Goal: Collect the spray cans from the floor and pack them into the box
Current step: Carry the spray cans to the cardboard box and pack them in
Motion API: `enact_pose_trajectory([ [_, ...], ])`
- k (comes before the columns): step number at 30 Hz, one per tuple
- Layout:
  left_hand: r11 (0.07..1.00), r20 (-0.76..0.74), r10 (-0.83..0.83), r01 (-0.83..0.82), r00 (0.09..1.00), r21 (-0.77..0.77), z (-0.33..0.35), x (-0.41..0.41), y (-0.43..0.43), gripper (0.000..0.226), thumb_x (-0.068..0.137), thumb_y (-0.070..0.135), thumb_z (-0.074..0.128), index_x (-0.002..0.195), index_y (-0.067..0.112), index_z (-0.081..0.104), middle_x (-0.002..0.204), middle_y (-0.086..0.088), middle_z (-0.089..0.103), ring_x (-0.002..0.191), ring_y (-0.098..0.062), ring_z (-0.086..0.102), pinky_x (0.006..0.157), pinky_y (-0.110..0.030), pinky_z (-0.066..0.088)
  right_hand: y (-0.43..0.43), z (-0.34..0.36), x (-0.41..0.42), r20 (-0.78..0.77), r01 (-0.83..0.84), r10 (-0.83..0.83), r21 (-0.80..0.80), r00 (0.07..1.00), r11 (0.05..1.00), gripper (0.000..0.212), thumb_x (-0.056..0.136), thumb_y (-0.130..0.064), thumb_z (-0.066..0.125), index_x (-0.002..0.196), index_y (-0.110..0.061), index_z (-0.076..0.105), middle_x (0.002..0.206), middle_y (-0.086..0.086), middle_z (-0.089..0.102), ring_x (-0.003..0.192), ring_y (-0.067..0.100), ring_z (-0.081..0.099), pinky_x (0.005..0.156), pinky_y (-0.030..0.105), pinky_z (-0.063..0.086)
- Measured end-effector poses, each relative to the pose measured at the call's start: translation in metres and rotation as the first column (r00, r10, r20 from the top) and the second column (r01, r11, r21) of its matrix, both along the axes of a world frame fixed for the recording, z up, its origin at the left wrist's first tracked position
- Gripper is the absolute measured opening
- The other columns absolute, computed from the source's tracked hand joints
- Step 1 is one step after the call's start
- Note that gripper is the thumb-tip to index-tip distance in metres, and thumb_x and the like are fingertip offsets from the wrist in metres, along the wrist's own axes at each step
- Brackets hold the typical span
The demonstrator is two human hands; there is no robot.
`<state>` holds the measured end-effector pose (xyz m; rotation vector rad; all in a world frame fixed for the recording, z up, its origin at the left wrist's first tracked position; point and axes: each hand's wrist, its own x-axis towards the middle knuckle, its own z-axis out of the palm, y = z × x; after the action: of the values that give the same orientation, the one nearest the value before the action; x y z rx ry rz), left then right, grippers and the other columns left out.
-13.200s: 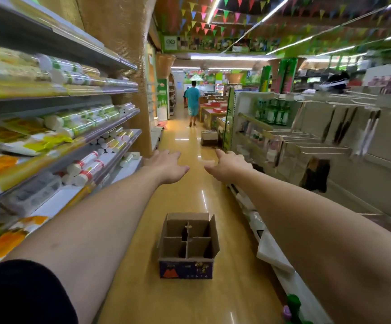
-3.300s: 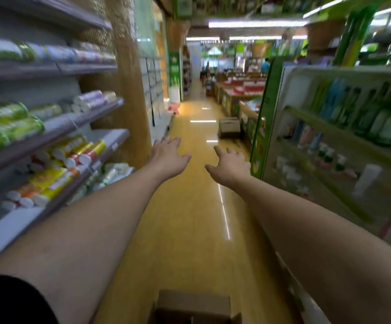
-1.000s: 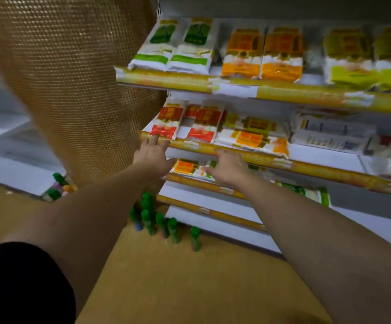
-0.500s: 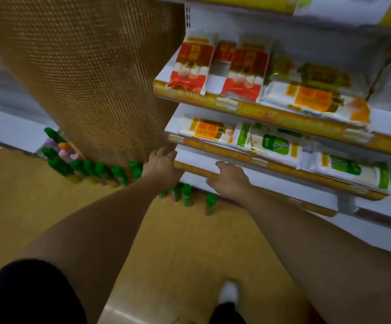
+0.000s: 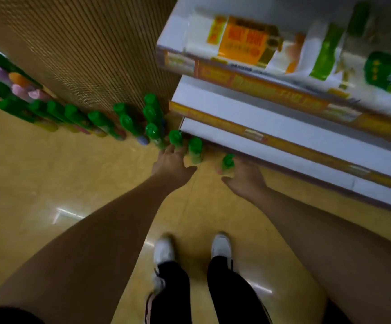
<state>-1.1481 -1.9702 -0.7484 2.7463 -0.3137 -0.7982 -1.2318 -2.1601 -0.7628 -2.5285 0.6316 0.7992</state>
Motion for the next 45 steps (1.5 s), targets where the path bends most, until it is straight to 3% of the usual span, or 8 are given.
enact_pose_trajectory([
  [11, 0.997, -0.004, -0.047, 0.047, 0.999, -0.065, -0.139, 0.034, -0.021, 0.094, 0.083, 0.044, 0.079, 0.158, 0.026, 0.026, 0.163, -0.015, 0.024, 0.145, -0.038, 0.032, 0.113, -0.049, 0.039, -0.01, -0.133, 0.023, -0.022, 0.173, -0.174, -0.057, 0.984, 0.983, 0.084, 0.089, -0.043, 0.073, 0.152, -0.016, 0.024, 0.148, 0.018, 0.034, 0.128, 0.043, 0.048, 0.1, 0.05, 0.049],
  [16, 0.994, 0.056, -0.071, 0.075, 0.996, -0.075, -0.183, 0.063, -0.038, 0.102, 0.077, 0.043, 0.084, 0.158, 0.023, 0.025, 0.165, -0.016, 0.018, 0.149, -0.038, 0.024, 0.117, -0.047, 0.031, -0.015, -0.174, 0.042, 0.022, 0.158, -0.156, -0.083, 0.987, 0.984, 0.086, 0.088, -0.045, 0.073, 0.153, -0.021, 0.021, 0.15, 0.017, 0.029, 0.13, 0.041, 0.045, 0.1, 0.05, 0.048],
  [24, 0.992, 0.065, -0.085, 0.09, 0.994, -0.091, -0.246, 0.084, -0.056, 0.113, 0.076, 0.043, 0.086, 0.16, 0.03, 0.013, 0.167, -0.013, 0.008, 0.149, -0.039, 0.022, 0.117, -0.049, 0.032, -0.03, -0.23, 0.059, 0.064, 0.089, -0.083, -0.109, 0.995, 0.99, 0.091, 0.083, -0.052, 0.076, 0.153, -0.03, 0.022, 0.151, 0.015, 0.025, 0.135, 0.041, 0.037, 0.102, 0.053, 0.046],
  [28, 0.99, 0.077, -0.092, 0.1, 0.993, -0.099, -0.264, 0.098, -0.061, 0.098, 0.075, 0.036, 0.087, 0.154, 0.026, 0.03, 0.161, -0.014, 0.024, 0.142, -0.041, 0.034, 0.111, -0.052, 0.042, -0.03, -0.243, 0.063, 0.053, 0.05, -0.044, -0.117, 0.998, 0.992, 0.085, 0.084, -0.044, 0.078, 0.151, -0.024, 0.029, 0.145, 0.017, 0.032, 0.131, 0.041, 0.04, 0.099, 0.051, 0.049],
  [32, 0.983, 0.079, -0.058, 0.071, 0.995, -0.17, -0.271, 0.106, -0.066, 0.069, 0.075, 0.025, 0.084, 0.133, 0.019, 0.047, 0.128, -0.014, 0.056, 0.109, -0.035, 0.06, 0.086, -0.042, 0.054, -0.031, -0.249, 0.064, 0.128, 0.06, -0.045, -0.12, 0.991, 0.991, 0.056, 0.092, -0.026, 0.07, 0.14, -0.016, 0.044, 0.136, 0.019, 0.039, 0.121, 0.042, 0.047, 0.092, 0.046, 0.05],
  [37, 0.978, 0.124, -0.086, 0.107, 0.989, -0.178, -0.268, 0.096, -0.061, 0.057, 0.075, 0.019, 0.081, 0.123, 0.015, 0.05, 0.117, -0.014, 0.06, 0.101, -0.034, 0.062, 0.081, -0.04, 0.052, -0.033, -0.242, 0.05, 0.177, 0.091, -0.077, -0.071, 0.981, 0.993, 0.048, 0.089, -0.007, 0.061, 0.135, -0.012, 0.05, 0.13, 0.021, 0.045, 0.111, 0.039, 0.052, 0.086, 0.043, 0.052],
  [41, 0.974, 0.114, -0.147, 0.163, 0.983, -0.155, -0.242, 0.083, -0.054, 0.059, 0.072, 0.02, 0.084, 0.12, 0.015, 0.051, 0.112, -0.012, 0.06, 0.098, -0.033, 0.062, 0.074, -0.033, 0.044, -0.028, -0.217, 0.03, 0.17, 0.164, -0.152, -0.057, 0.974, 0.985, 0.041, 0.087, -0.009, 0.063, 0.127, -0.013, 0.054, 0.124, 0.018, 0.048, 0.106, 0.036, 0.055, 0.085, 0.043, 0.054],
  [45, 0.961, 0.09, -0.228, 0.239, 0.97, -0.139, -0.19, 0.069, -0.059, 0.062, 0.071, 0.023, 0.085, 0.122, 0.017, 0.051, 0.11, -0.012, 0.064, 0.099, -0.032, 0.063, 0.073, -0.033, 0.046, -0.025, -0.17, 0.01, 0.163, 0.25, -0.24, -0.043, 0.957, 0.967, 0.046, 0.086, -0.012, 0.068, 0.13, -0.012, 0.054, 0.122, 0.017, 0.05, 0.106, 0.037, 0.056, 0.086, 0.043, 0.055],
])
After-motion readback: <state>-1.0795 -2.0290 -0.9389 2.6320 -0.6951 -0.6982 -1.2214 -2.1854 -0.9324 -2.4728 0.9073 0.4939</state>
